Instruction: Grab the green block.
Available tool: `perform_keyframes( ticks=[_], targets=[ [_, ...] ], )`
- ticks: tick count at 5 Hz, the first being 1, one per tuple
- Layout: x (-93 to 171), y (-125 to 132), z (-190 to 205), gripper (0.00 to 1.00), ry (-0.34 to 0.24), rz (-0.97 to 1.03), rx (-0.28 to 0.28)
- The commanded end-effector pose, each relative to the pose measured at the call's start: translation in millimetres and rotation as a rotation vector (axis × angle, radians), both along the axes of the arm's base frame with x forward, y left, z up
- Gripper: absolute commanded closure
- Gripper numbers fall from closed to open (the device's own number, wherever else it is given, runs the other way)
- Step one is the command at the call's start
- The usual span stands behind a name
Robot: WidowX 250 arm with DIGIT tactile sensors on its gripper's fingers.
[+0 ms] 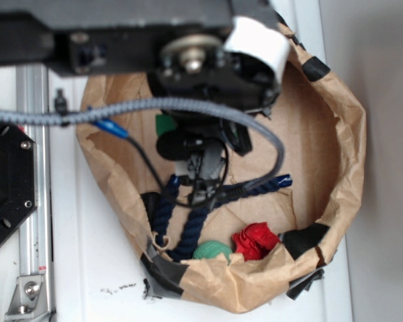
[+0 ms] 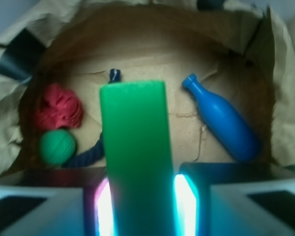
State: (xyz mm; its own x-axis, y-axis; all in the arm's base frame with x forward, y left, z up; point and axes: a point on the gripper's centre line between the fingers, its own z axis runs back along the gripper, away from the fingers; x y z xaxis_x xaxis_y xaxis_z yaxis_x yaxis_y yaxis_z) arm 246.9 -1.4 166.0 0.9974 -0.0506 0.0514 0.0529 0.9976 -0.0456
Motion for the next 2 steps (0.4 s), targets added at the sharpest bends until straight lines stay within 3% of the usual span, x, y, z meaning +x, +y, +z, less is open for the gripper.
perform_keyframes(
  ticks=[1,2],
  targets=[
    [9.1,19.2,9.3,1.00,-0.046,0.025,0.008],
    [6.6,24.2,8.1,1.00,-0.061,0.058,0.020]
  ],
)
